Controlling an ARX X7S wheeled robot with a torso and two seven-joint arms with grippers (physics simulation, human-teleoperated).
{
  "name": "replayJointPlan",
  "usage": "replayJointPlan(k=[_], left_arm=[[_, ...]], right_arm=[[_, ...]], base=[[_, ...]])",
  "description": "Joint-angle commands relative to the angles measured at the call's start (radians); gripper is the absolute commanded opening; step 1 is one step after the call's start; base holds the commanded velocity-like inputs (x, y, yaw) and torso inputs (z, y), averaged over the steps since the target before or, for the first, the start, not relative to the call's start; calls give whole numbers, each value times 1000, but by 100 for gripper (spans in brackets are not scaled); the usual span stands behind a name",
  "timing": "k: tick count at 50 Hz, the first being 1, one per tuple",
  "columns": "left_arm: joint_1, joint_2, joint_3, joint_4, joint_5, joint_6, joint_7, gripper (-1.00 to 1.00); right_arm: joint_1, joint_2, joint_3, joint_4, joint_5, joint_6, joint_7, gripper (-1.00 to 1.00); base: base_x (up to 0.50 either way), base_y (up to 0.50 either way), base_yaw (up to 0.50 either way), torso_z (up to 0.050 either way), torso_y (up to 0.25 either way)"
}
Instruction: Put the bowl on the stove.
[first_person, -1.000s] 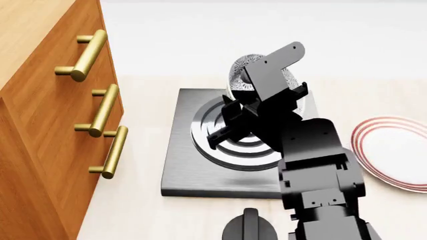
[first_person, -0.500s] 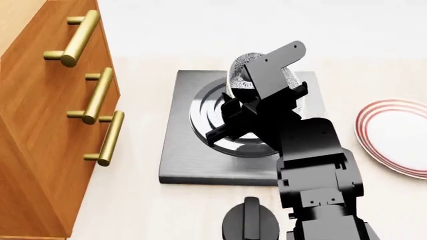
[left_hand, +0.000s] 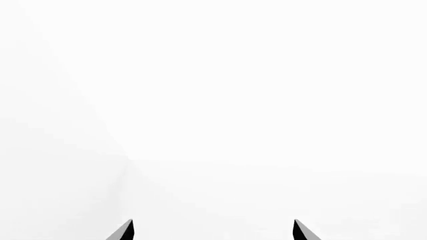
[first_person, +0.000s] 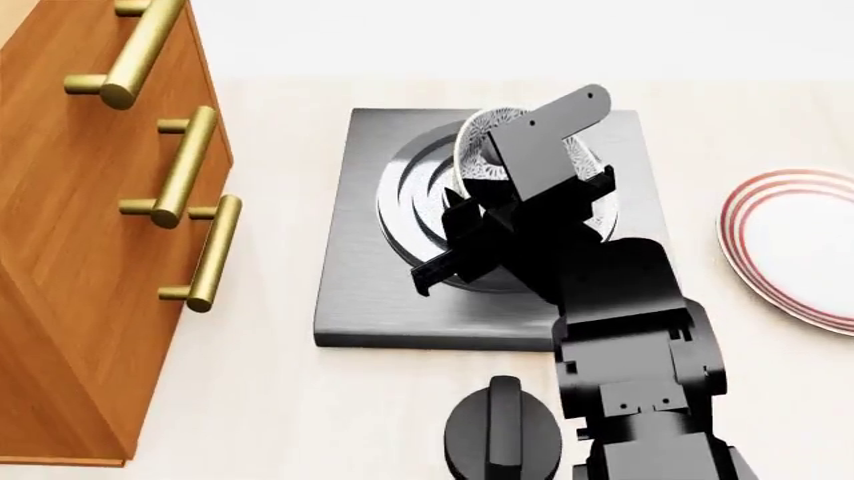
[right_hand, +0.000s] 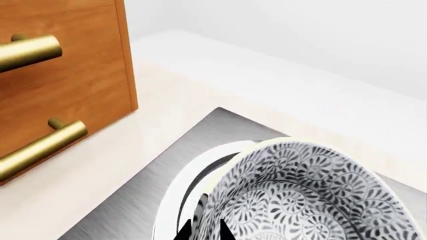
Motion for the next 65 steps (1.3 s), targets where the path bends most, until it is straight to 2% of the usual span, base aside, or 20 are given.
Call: replayJointPlan(k=[1,9,26,27,47,48,53,65], left_arm=[[-3,22,-24,-1,28,-13,23,100],[-1,21,-21,-1,36,-20,24,100],[-3,25,-23,-3,31,-20,22,100],[-4,25,-22,-3,32,-20,22,100],[-8,32,-18,-6,34,-15,24,100],[-8,32,-18,-6,34,-15,25,100],[-9,34,-18,-7,32,-14,25,100],[-13,37,-10,-7,32,-14,26,100]], right_arm=[[4,-19,30,0,-19,-15,-17,-100],[4,-19,30,0,-19,-15,-17,-100],[4,-19,30,0,-19,-15,-17,-100],[4,-19,30,0,-19,-15,-17,100],[4,-19,30,0,-19,-15,-17,100],[38,-18,92,0,-15,-1,-37,100],[66,-15,143,0,-9,-75,-42,100],[122,-8,169,0,-12,-156,-63,100]], base=[[0,0,0,0,0],[0,0,0,3,-188],[0,0,0,0,0],[0,0,0,0,0],[0,0,0,0,0],[0,0,0,0,0],[0,0,0,0,0],[0,0,0,0,0]])
